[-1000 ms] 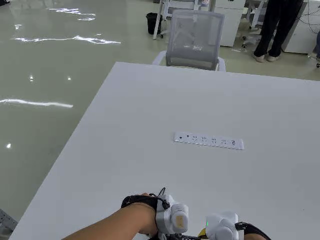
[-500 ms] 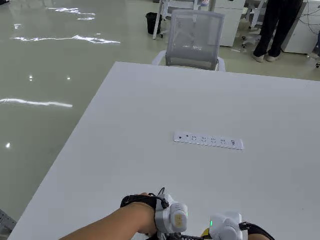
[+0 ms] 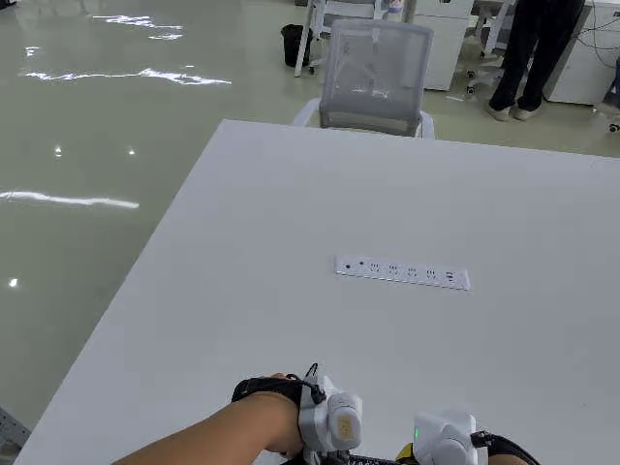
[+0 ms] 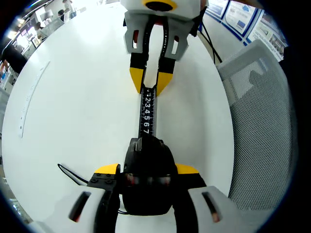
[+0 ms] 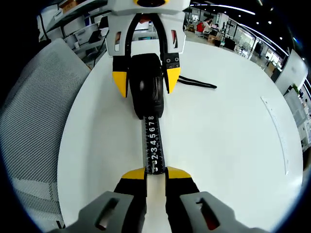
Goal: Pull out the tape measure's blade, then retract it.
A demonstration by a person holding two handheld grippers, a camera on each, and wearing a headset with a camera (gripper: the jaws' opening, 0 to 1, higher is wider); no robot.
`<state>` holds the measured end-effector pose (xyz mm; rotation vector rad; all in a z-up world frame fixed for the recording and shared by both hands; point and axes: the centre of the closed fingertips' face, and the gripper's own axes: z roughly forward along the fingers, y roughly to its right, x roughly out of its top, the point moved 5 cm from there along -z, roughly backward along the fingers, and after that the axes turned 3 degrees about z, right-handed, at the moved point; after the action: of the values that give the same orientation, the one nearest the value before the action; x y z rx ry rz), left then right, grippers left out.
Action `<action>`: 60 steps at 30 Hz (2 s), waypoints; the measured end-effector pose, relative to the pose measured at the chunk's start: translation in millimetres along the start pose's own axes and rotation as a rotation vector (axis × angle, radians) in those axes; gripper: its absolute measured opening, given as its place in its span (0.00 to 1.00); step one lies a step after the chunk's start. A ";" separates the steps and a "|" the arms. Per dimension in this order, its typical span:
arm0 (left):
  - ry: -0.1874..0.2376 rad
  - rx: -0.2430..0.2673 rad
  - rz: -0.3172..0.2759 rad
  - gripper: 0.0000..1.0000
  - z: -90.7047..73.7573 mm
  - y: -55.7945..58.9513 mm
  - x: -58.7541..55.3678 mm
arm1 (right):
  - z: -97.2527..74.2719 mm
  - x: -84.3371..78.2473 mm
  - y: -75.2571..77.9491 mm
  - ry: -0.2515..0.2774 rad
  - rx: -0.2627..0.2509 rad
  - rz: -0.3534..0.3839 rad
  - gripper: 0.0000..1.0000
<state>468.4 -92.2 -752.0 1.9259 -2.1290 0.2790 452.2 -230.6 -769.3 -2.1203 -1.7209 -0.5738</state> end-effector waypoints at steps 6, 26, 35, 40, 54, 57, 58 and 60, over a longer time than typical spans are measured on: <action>-0.001 -0.001 -0.001 0.39 0.0 -0.1 0.1 | -1.2 -3.3 1.6 -0.005 0.000 0.001 0.12; -0.001 0.001 -0.003 0.39 -0.2 0.4 0.9 | -5.0 -14.0 3.3 -0.010 -0.002 0.007 0.12; -0.001 0.001 -0.004 0.39 0.1 -0.1 0.7 | -5.9 -18.7 5.6 -0.010 -0.006 0.015 0.12; -0.001 0.001 -0.005 0.39 0.1 -0.4 0.7 | -6.5 -21.2 6.6 -0.013 -0.008 0.014 0.12; -0.003 0.003 -0.007 0.39 -0.2 0.8 0.9 | -12.4 -26.9 6.5 -0.015 -0.015 0.017 0.12; -0.004 0.003 -0.008 0.39 -0.3 0.9 0.9 | -13.4 -28.2 6.5 -0.016 -0.015 0.015 0.12; -0.004 0.003 -0.008 0.39 -0.2 0.8 0.8 | -13.6 -28.7 6.6 -0.016 -0.015 0.016 0.12; -0.003 0.004 -0.009 0.39 -0.1 0.8 0.6 | -14.0 -29.8 6.9 -0.016 -0.016 0.018 0.12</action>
<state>467.6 -92.6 -751.7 1.9390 -2.1222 0.2785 452.3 -264.0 -772.7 -2.1547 -1.7094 -0.5685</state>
